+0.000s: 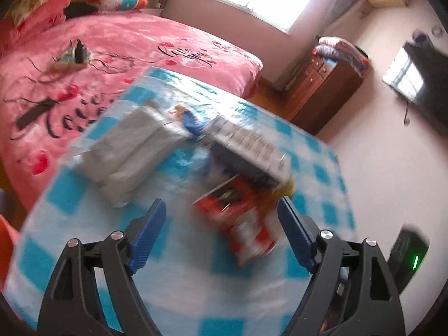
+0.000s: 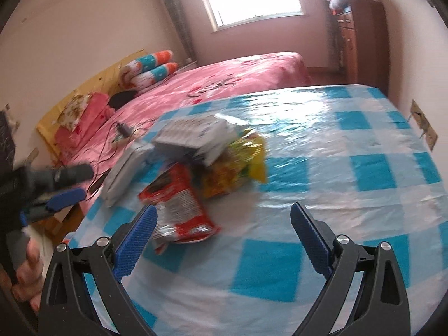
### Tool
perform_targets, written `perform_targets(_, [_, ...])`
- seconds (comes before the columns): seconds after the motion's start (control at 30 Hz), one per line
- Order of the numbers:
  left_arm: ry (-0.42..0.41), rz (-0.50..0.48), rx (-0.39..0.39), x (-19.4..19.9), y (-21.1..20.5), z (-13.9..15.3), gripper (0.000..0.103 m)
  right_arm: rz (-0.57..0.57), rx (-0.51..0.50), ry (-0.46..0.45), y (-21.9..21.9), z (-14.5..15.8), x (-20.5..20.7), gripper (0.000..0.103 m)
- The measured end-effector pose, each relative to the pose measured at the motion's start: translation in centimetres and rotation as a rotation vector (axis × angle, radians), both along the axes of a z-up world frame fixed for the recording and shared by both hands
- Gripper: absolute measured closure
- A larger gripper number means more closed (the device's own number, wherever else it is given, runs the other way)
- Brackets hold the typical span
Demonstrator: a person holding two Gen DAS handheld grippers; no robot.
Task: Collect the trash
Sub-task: 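Grasp the large white printed paper bag with the left tool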
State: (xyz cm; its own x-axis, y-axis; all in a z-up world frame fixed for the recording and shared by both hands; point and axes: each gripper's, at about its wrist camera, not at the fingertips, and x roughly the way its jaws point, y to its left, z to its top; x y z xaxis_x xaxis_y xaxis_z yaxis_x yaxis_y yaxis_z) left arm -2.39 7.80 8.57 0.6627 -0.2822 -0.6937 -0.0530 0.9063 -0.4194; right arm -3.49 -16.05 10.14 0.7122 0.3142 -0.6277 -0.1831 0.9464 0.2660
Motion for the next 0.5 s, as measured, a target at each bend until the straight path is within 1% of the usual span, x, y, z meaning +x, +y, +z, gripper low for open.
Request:
perform_targets(0.1, [0.006,0.022,-0.046,3.1,-1.6,0.0,0.021,-0.018,0.025,0.002,-1.3,0.1,0.2,0.008])
perform_targets(0.17, [0.034,0.043,-0.082,5.4,-2.5,-0.4,0.021,-0.019,0.046,0.011,-1.9,0.0,0.4,0.008])
perform_targets(0.23, [0.059,0.068,-0.09,7.1,-3.3,-0.7,0.021,-0.014,0.06,0.018,-2.3,-0.1,0.4,0.008])
perform_targets(0.3, [0.07,0.093,-0.068,8.6,-4.0,-0.8,0.021,-0.007,0.067,0.019,-2.3,0.0,0.4,0.008])
perform_targets(0.4, [0.108,0.126,-0.026,10.7,-4.7,-1.4,0.021,0.0,0.075,0.022,-2.7,-0.1,0.7,0.008])
perform_targets(0.43, [0.126,0.143,-0.002,11.5,-5.0,-1.7,0.021,0.0,0.079,0.022,-2.8,-0.1,0.7,0.008])
perform_targets(0.5, [0.132,0.169,0.031,12.3,-5.2,-1.9,0.021,-0.003,0.097,0.026,-3.3,-0.2,0.8,0.008])
